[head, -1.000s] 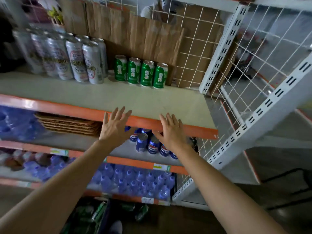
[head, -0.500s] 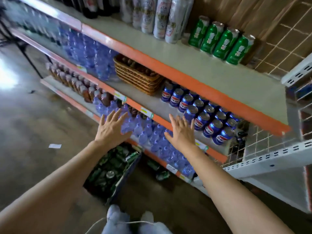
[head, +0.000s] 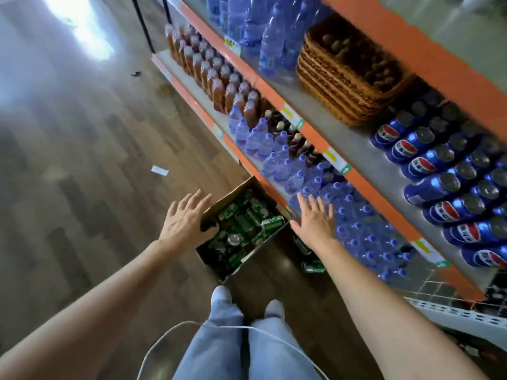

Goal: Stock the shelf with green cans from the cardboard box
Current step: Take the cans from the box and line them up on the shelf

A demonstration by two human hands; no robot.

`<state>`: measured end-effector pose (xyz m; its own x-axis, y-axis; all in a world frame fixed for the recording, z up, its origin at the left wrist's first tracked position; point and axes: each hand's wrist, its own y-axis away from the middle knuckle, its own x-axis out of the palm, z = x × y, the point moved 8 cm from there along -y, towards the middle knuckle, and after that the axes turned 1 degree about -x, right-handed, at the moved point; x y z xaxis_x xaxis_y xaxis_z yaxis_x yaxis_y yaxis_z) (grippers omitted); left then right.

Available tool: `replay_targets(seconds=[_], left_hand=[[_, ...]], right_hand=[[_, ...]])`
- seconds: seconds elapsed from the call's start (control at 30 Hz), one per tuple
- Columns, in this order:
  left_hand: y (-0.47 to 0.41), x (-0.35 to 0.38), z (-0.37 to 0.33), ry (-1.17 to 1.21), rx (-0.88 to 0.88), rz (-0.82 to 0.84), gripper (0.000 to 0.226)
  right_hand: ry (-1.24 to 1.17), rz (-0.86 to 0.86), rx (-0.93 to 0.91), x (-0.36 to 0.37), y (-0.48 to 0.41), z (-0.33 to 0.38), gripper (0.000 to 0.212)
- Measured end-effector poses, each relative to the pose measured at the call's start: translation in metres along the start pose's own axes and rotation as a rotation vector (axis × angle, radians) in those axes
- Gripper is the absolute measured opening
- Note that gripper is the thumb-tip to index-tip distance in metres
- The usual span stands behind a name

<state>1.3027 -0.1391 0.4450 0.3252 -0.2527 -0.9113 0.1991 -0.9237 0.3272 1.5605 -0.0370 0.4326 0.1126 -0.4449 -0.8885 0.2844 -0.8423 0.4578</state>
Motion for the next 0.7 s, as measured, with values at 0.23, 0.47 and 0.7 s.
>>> replay_targets(seconds=[0.23, 0.47, 0.7], left_hand=[[-0.028, 0.097, 0.034, 0.023, -0.071, 0.165, 0.085], [-0.088, 0.227, 0.074, 0.043, -0.132, 0.252, 0.084], [-0.126, 0.374, 0.109, 0.095, -0.182, 0.351, 0.089]], right_hand=[[0.038, 0.100, -0.117, 0.077, -0.059, 0.033, 0.074], [0.030, 0.233, -0.203, 0.199, -0.147, 0.054, 0.076], [0.053, 0.432, -0.350, 0.353, -0.212, 0.089, 0.075]])
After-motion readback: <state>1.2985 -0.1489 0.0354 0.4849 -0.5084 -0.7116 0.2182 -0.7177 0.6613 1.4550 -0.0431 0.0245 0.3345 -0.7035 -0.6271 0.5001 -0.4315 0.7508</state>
